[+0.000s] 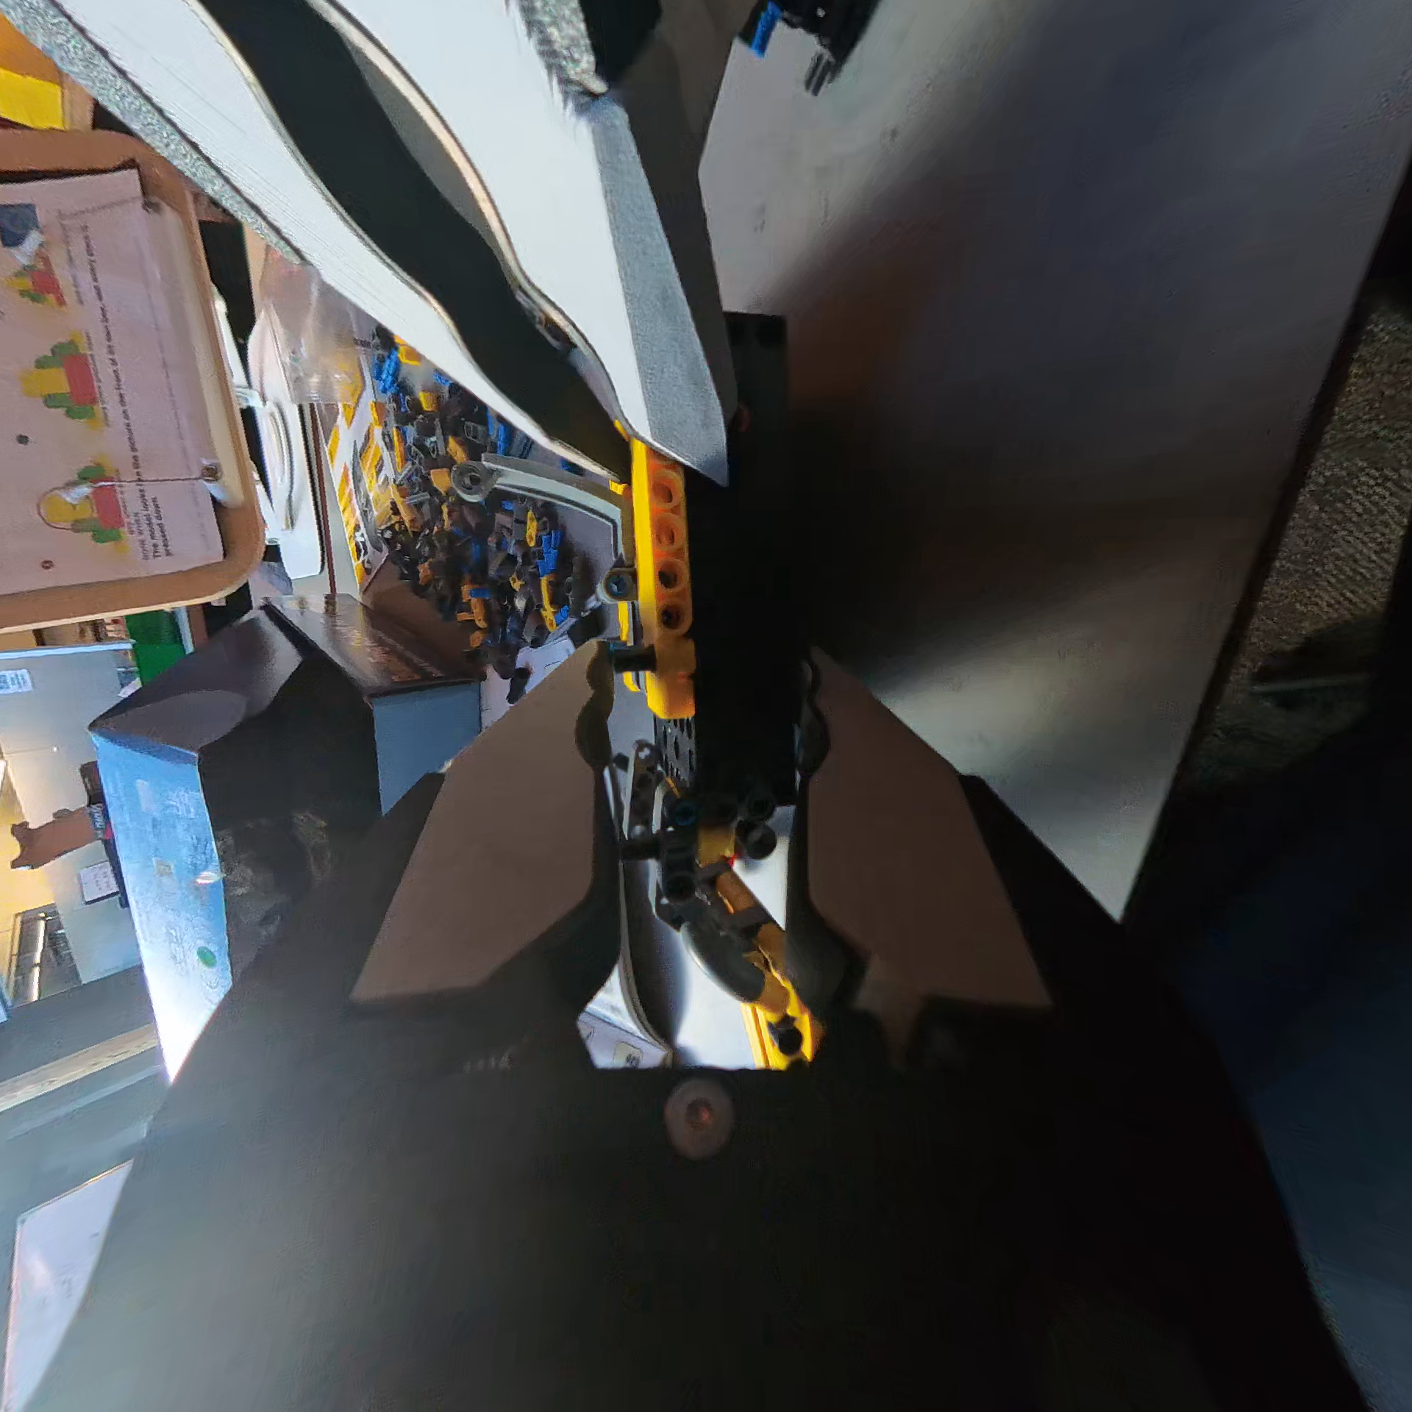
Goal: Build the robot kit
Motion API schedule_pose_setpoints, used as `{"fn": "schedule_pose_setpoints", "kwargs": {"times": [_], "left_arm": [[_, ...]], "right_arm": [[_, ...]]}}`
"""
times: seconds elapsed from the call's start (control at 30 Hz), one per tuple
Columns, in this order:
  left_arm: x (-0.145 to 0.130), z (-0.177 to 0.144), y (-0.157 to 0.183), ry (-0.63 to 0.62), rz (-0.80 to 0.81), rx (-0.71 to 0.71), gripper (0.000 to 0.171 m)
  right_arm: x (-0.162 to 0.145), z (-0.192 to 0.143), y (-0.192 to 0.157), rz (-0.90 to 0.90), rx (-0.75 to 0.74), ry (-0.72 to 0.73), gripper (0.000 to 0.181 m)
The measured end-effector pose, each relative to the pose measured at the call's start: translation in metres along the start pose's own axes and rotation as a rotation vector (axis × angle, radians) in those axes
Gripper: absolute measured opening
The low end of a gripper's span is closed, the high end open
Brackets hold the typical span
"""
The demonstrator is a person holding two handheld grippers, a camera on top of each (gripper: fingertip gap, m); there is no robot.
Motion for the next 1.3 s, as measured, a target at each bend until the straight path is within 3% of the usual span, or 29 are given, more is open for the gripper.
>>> {"fn": "schedule_pose_setpoints", "kwargs": {"times": [0.17, 0.27, 0.37, 0.47, 0.67, 0.8, 0.93, 1.0, 1.3], "left_arm": [[-0.002, 0.001, -0.018, -0.009, -0.053, -0.162, 0.044], [-0.008, 0.007, -0.037, 0.083, -0.203, -0.382, 0.043], [-0.018, 0.015, -0.055, 0.140, -0.332, -0.661, 0.043], [-0.023, 0.022, -0.063, 0.171, -0.465, -0.886, 0.044], [-0.028, 0.021, -0.051, 0.203, -0.532, -0.843, 0.046], [-0.035, 0.022, -0.050, 0.266, -0.688, -0.901, 0.048], [-0.038, 0.022, -0.049, 0.299, -0.810, -0.960, 0.055], [-0.039, 0.021, -0.049, 0.305, -0.810, -0.933, 0.062], [-0.038, 0.023, -0.049, 0.304, -0.798, -0.914, 0.061]], "right_arm": [[0.000, -0.008, 0.007, 0.019, 0.008, 0.076, 0.029], [0.002, -0.011, -0.002, -0.072, -0.072, 0.109, 0.046], [-0.002, -0.001, 0.004, -0.112, -0.207, 0.029, 0.047], [-0.003, 0.004, 0.003, -0.158, -0.210, 0.008, 0.041], [-0.006, 0.000, 0.018, -0.091, -0.052, 0.007, 0.037], [-0.006, 0.001, 0.026, -0.026, 0.028, 0.036, 0.038], [-0.010, 0.000, 0.029, -0.002, -0.012, 0.066, 0.042], [-0.012, 0.001, 0.028, -0.008, -0.043, 0.070, 0.039], [-0.014, -0.003, 0.033, 0.007, -0.050, 0.081, 0.038]]}}
Point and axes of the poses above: each gripper's, where its closed fingertips meet, z out along the fingers, x out of its top, y = z × x across the jaws, the point moved 8 cm from there along -z, back along the fingers, and after that the axes turned 2 degrees about -y, right-handed, at the moved point
